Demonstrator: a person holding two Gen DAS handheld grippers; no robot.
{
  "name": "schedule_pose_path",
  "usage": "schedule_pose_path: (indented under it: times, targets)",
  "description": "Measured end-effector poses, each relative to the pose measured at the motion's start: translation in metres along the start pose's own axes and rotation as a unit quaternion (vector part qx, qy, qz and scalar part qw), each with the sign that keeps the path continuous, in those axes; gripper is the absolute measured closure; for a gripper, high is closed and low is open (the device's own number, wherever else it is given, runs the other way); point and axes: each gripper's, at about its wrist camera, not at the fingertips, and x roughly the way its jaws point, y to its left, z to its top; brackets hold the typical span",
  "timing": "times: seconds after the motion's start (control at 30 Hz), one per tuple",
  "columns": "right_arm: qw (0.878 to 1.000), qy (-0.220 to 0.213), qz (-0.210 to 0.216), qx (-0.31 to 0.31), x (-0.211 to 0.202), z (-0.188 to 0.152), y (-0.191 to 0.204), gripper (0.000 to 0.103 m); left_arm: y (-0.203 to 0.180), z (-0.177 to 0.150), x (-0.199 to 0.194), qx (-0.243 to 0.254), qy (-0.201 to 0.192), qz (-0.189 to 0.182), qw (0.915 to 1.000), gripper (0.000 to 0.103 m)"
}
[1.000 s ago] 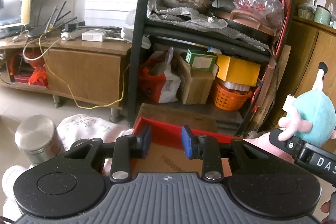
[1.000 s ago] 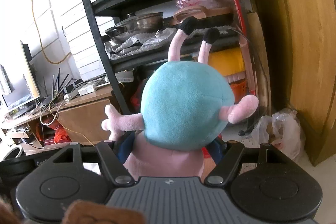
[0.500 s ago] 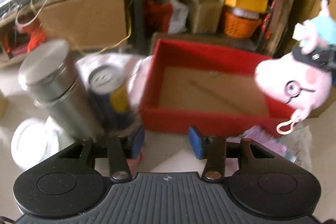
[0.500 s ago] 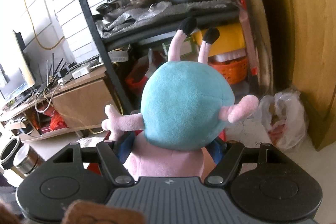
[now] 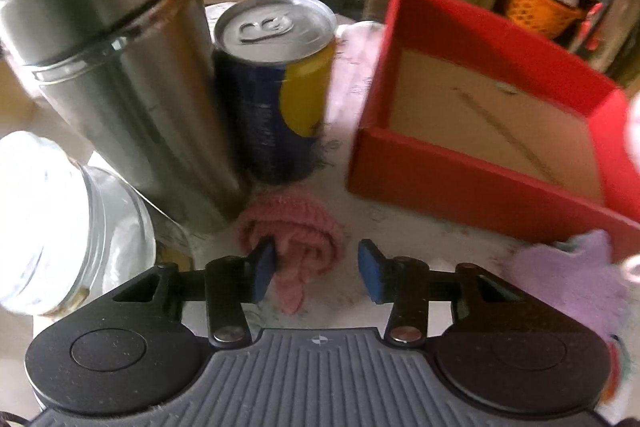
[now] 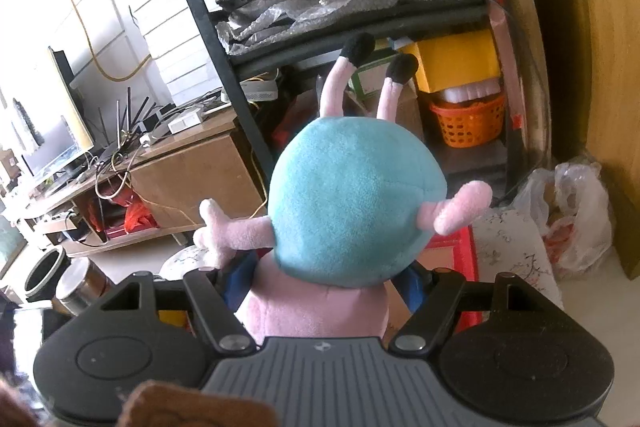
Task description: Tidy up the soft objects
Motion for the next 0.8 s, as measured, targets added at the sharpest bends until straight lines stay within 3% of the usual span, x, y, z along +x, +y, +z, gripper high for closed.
schedule_pose_path:
  times: [0.17, 0.4, 0.63, 0.8]
  targets:
    - [1.000, 0.005, -0.006, 0.001, 0.000, -0.001, -0.007, 0.058, 0.006, -0.002, -0.012, -0.011, -0.013, -0.017, 0.9997, 0.081]
    - [1.000, 0.000, -0.006, 0.011, -0.005, 0.000, -0.008, 0.058, 0.006, -0.006, -0.042, -0.022, -0.030, -0.076, 0.9964, 0.084]
    - [1.000, -0.013, -0.010, 0.017, -0.009, 0.003, -0.010, 0.058, -0.018, 0.003, -0.091, -0.008, -0.091, -0.131, 0.9872, 0.084]
    - [0.999, -0.030, -0.027, 0.017, -0.012, 0.008, -0.014, 0.058, -0.045, 0.020, -0.102, -0.002, -0.130, -0.157, 0.9790, 0.084]
